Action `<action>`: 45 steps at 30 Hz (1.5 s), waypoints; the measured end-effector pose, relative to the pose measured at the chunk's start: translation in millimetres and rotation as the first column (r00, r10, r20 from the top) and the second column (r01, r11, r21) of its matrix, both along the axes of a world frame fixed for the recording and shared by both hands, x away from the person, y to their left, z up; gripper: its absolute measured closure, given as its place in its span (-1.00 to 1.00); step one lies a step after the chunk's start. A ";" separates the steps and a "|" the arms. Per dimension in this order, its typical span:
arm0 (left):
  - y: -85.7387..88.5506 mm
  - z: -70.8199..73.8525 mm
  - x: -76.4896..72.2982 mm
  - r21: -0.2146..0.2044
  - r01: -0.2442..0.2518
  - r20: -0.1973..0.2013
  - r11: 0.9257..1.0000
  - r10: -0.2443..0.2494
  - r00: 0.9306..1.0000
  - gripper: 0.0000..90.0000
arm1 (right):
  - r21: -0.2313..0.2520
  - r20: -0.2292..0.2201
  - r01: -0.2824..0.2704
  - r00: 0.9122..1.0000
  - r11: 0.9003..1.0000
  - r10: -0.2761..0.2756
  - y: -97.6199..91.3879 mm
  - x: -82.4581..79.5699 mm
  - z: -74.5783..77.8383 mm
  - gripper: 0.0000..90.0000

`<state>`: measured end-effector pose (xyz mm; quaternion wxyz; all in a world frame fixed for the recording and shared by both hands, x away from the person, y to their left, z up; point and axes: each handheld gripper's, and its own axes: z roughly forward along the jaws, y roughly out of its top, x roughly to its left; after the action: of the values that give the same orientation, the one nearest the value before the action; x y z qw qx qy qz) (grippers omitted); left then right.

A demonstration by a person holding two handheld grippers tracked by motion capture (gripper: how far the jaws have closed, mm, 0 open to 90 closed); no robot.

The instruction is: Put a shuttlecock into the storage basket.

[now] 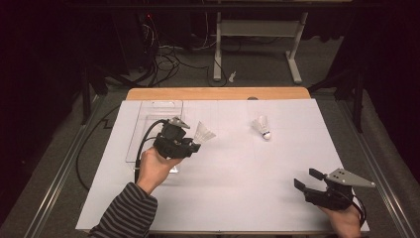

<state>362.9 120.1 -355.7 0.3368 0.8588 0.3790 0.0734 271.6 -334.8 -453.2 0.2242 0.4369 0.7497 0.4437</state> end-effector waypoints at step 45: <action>47.1 0.3 -5.2 -0.026 -0.122 0.022 0.992 0.122 0.992 0.43 | -0.002 -0.001 -0.001 1.000 1.000 0.001 0.5 -0.2 0.0 -0.35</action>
<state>357.6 167.2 -355.4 0.3465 0.8289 0.4277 0.0993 271.5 -334.3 -453.2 0.2241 0.4367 0.7505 0.4425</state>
